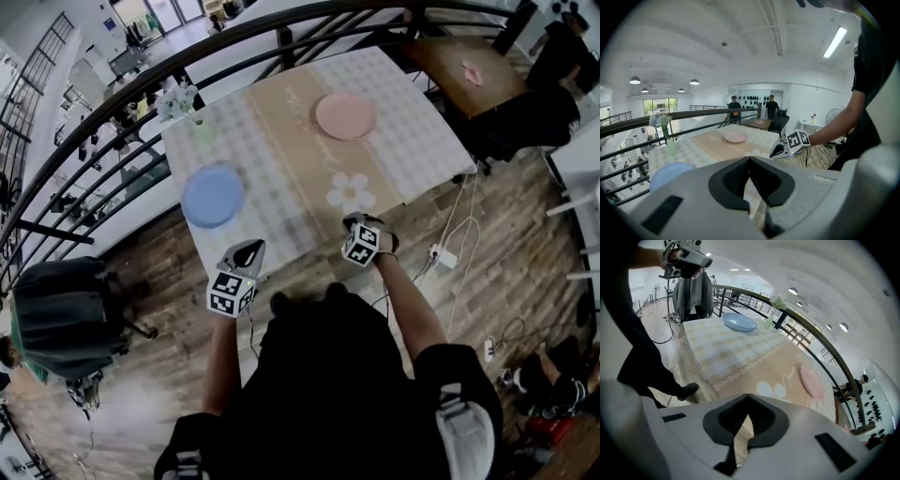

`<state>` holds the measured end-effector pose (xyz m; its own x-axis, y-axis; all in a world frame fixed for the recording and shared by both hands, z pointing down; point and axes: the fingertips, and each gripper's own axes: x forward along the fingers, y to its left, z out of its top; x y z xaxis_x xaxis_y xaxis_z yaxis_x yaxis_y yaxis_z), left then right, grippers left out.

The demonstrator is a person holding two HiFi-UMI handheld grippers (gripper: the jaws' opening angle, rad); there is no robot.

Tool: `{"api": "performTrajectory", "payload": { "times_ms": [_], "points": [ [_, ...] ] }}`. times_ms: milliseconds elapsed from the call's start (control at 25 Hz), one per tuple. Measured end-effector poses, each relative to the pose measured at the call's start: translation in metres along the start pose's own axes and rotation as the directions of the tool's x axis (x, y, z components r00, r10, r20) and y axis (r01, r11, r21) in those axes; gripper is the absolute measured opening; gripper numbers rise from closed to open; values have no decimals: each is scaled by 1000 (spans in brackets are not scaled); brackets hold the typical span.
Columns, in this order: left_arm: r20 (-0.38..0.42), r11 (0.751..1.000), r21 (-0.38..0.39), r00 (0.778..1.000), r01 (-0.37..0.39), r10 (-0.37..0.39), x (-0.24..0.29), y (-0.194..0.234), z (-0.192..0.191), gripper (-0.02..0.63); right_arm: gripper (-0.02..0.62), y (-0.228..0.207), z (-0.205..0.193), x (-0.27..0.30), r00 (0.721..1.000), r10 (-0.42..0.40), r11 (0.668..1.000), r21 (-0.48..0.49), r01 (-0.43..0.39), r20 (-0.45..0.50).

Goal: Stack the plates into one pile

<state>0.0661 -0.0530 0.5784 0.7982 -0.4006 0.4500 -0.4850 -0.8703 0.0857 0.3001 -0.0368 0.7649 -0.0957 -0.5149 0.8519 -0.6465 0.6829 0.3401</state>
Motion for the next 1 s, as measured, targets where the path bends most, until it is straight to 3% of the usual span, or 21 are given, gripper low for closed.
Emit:
{"api": "performTrajectory", "payload": {
  "times_ms": [560, 1000],
  "points": [
    [-5, 999, -45, 1000, -29, 29, 60, -39, 25, 0, -2, -59, -58, -2, 1000, -8, 1000, -11, 8, 19],
    [1, 998, -55, 1000, 16, -16, 95, 11, 44, 0, -2, -92, -50, 13, 999, -36, 998, 50, 37, -20]
  ]
}}
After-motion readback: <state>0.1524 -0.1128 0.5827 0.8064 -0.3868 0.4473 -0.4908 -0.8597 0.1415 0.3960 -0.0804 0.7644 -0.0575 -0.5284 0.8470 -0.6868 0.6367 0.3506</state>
